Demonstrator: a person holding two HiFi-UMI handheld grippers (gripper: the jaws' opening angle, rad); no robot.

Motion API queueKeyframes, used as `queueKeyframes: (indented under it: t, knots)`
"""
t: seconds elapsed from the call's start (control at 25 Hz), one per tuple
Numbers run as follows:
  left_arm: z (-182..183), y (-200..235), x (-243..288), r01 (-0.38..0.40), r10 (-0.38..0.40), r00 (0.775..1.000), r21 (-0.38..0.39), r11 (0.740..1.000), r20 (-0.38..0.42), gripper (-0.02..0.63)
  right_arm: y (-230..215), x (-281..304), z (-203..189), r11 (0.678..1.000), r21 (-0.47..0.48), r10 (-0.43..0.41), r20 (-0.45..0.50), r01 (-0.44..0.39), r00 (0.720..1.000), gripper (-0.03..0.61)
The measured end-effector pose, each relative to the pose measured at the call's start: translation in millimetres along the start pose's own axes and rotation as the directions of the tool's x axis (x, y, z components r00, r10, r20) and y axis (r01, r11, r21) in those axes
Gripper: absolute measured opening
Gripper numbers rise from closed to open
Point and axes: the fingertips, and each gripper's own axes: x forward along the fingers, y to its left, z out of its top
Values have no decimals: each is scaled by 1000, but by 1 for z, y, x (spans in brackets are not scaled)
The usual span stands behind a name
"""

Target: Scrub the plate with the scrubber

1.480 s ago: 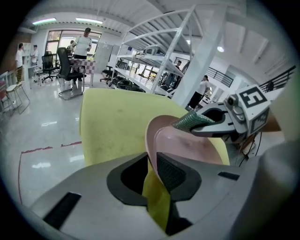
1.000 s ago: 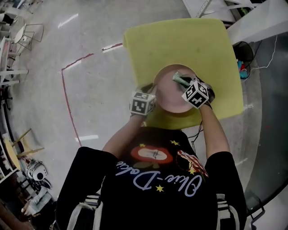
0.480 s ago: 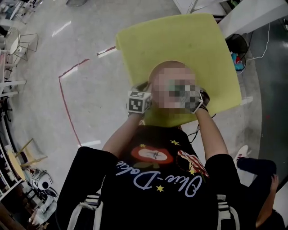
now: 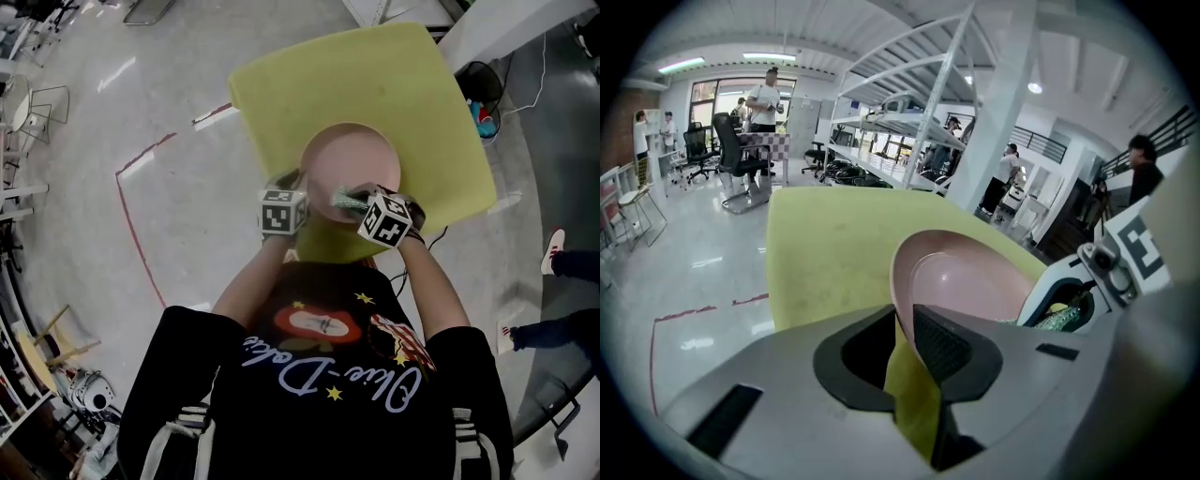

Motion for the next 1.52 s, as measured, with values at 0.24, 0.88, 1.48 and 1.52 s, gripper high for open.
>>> queueKeyframes:
  t: [0.24, 0.88, 1.48, 1.52]
  knots:
    - [1, -1, -2, -2, 2, 1000, 8, 1000, -1, 46, 17, 0, 3, 999, -2, 46, 20, -46, 999, 63]
    - [6, -7, -3, -4, 4, 1000, 2, 1000, -24, 49, -46, -28, 26, 991, -43, -122, 142, 129, 982, 64]
    - [5, -4, -6, -5, 5, 1000, 10, 1000, -27, 49, -114, -11, 12, 966, -59, -253, -4, 252, 967, 64]
    - [4, -4, -7, -4, 4, 1000, 10, 1000, -27, 49, -110, -11, 8, 966, -54, -252, -13, 251, 968, 64]
